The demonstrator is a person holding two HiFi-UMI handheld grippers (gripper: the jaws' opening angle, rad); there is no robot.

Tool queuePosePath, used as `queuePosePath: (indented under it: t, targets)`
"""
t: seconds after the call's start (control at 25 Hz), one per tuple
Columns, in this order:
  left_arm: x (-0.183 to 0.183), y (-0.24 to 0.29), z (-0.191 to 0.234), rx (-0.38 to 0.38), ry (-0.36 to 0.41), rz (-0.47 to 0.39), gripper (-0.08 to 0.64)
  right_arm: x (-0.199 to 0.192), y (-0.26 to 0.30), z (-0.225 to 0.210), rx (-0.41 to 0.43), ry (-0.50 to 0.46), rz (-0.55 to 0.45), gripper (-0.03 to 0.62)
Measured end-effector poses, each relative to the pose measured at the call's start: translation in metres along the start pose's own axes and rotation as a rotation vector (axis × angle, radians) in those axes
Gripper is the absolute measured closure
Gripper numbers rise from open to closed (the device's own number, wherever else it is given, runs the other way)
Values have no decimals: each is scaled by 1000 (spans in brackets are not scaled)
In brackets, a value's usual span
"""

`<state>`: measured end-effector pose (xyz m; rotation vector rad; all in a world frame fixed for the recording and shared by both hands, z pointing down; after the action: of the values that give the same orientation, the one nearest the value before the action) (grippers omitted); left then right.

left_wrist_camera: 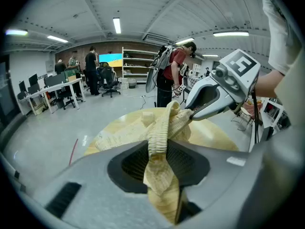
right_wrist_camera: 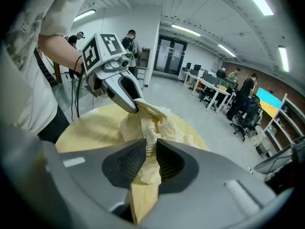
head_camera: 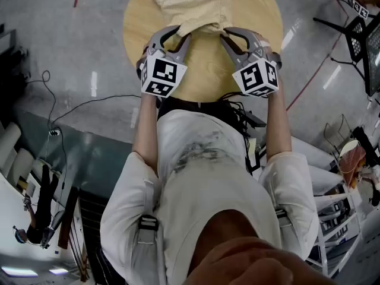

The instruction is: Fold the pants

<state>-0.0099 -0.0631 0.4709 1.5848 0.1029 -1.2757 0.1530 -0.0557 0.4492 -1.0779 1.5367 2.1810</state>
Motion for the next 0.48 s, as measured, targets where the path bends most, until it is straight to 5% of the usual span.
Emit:
queuePosePath:
  t: [0.48]
  targets:
    - [6, 31, 36, 12, -36, 4, 437, -1, 32, -34, -10, 23, 9, 515]
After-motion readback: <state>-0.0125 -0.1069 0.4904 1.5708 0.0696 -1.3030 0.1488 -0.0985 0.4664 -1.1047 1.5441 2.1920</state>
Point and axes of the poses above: the fingertips, and each gripper's own axes: y forward along the fingers, z to its left, x out of its top, the point moved 7 cm from there along -y, backward along the fingers, and after that the axes turned 3 degrees about -z, right-handed, at the moved point
